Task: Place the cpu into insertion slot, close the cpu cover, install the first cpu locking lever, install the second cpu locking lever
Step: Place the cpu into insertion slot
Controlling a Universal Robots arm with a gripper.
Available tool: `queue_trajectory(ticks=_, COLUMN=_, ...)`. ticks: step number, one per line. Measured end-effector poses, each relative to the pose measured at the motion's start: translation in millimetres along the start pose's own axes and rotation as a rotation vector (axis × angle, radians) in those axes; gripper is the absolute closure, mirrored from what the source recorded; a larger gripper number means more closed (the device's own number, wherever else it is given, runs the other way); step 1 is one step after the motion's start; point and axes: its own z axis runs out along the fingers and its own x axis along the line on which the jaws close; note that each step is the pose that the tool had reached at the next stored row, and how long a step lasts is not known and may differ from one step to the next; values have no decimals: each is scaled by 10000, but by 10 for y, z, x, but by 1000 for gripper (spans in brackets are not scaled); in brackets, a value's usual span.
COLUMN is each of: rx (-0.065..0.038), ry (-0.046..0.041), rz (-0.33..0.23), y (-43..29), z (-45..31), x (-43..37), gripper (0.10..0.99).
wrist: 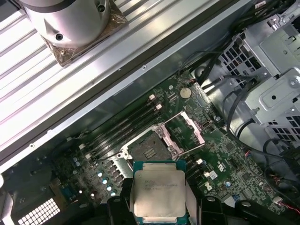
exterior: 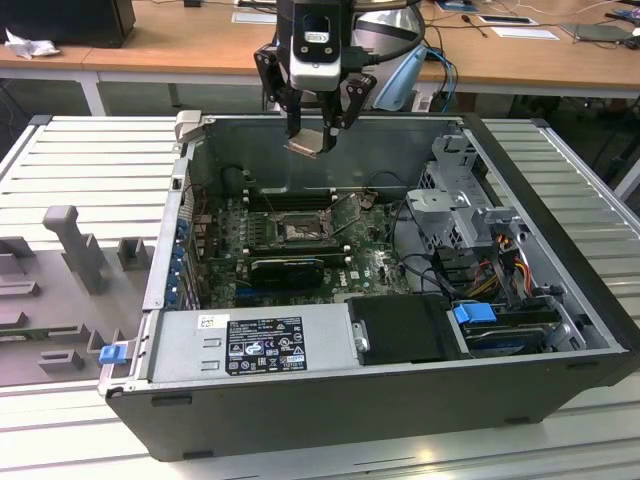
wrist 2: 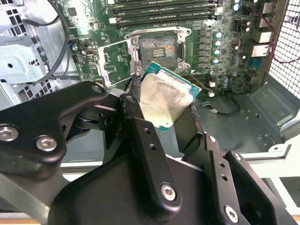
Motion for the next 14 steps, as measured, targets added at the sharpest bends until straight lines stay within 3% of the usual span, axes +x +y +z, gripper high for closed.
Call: queue_trajectory(ticks=14, rx=-12, ry=-54, rz=604, y=0, z=2, x=0, gripper=557)
